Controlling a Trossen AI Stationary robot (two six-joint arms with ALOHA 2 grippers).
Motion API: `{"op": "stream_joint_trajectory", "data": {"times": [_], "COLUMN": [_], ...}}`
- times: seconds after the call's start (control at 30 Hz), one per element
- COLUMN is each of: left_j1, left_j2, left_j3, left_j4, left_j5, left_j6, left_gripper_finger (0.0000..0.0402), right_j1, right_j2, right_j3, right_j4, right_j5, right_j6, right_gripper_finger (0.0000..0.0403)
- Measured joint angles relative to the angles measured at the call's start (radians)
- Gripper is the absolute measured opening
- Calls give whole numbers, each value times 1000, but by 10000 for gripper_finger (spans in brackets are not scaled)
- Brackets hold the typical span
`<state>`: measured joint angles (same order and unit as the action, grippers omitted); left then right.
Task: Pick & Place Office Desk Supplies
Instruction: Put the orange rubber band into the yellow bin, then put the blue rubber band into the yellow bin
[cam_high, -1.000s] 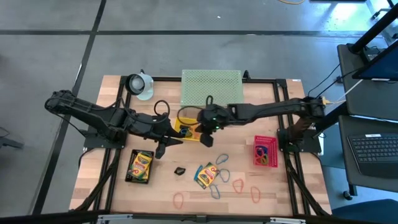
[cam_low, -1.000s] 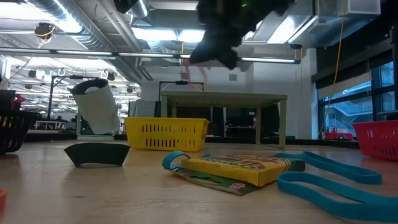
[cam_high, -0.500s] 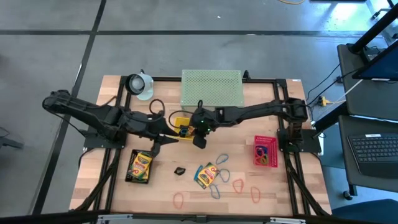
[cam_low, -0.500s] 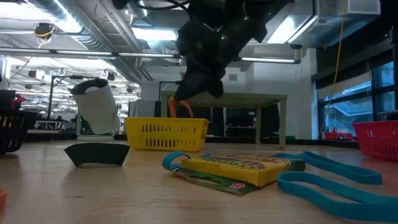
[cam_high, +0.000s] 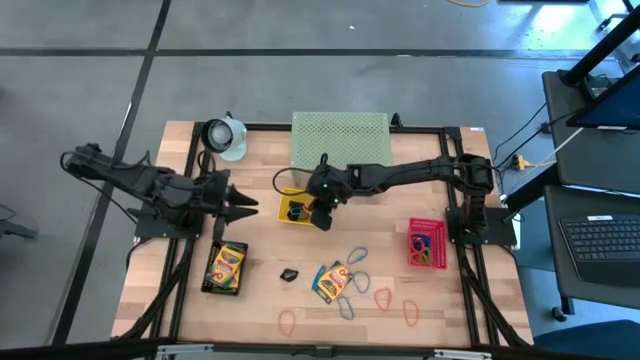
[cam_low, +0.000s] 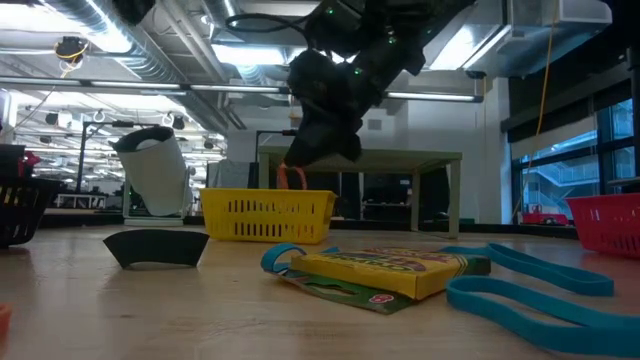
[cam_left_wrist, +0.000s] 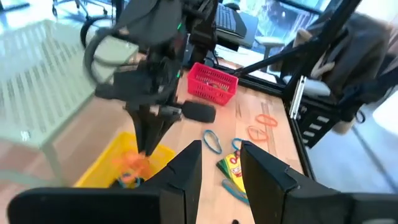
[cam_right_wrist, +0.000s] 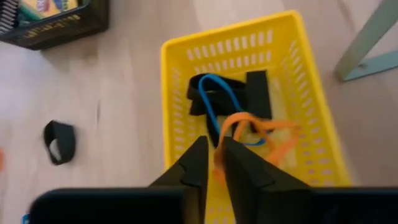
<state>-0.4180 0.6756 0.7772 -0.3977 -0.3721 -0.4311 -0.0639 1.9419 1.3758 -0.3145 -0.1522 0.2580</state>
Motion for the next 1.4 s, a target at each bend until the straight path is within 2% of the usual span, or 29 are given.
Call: {"op": "stream_joint_trajectory", "data": {"times": [0.17, 0.3, 0.43, 0.6, 0.83, 0.93, 1.07, 1.23, 1.4], "left_j1": [-1, -1, -1, -1, -1, -1, 0, 1, 1], "left_j2": [-77, -84, -88, -91, -89, -89, -89, -89, -89], "left_j3": [-118, -121, -121, -121, -121, -121, -121, -121, -121], "left_j4": [109, 117, 118, 118, 118, 118, 118, 118, 118], "left_j5": [5, 3, 5, 5, 6, 0, -10, -11, -11], "left_j6": [-56, -52, -44, -45, -52, -49, -44, -51, -56], "left_gripper_finger": [104, 104, 104, 104, 104, 104, 104, 104, 104], "right_j1": [-1, -6, -7, 24, 177, 241, 293, 321, 326], "right_j2": [0, 0, -14, -79, -184, -212, -207, -201, -201], "right_j3": [0, 0, 0, 0, -20, -77, -181, -313, -373], "right_j4": [-7, -8, -28, -183, -417, -409, -367, -261, -216], "right_j5": [-24, -24, -14, -6, 31, 79, 92, 117, 156], "right_j6": [45, 75, 102, 66, -5, -6, 15, 65, 64], "right_gripper_finger": [114, 166, 192, 193, 173, 167, 166, 166, 166]}}
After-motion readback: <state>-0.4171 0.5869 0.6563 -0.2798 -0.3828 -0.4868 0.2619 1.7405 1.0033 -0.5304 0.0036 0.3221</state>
